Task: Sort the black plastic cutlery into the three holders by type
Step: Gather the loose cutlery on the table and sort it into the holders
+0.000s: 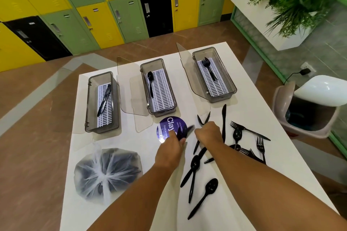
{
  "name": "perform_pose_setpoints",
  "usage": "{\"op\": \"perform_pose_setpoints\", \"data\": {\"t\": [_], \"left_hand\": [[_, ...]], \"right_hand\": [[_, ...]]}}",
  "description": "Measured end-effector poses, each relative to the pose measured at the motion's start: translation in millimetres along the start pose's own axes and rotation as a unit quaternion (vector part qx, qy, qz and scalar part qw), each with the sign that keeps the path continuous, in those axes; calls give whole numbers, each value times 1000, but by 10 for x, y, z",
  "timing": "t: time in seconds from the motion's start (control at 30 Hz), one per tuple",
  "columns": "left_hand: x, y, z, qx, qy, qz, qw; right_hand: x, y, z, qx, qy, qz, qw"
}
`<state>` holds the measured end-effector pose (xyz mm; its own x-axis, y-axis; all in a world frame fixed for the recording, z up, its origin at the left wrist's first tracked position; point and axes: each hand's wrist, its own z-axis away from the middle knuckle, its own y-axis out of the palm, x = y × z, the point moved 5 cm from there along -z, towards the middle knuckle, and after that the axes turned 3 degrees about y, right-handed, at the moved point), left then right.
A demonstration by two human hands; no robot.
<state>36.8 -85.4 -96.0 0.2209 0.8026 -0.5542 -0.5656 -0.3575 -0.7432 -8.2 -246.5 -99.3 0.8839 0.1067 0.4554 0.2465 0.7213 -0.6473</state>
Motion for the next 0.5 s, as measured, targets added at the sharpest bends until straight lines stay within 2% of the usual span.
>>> {"op": "perform_pose_setpoints", "data": {"t": [0.23,0.4,0.5], "left_hand": [[40,12,-31,2,10,-57,998],[14,38,-33,3,6,-61,998],[28,59,-16,21,-3,-99,995]], "right_hand": [[-57,-28,0,30,-20,-8,999],[-97,-33,42,63,-69,-36,995],[-57,-53,115,72,-96,-41,992]]}}
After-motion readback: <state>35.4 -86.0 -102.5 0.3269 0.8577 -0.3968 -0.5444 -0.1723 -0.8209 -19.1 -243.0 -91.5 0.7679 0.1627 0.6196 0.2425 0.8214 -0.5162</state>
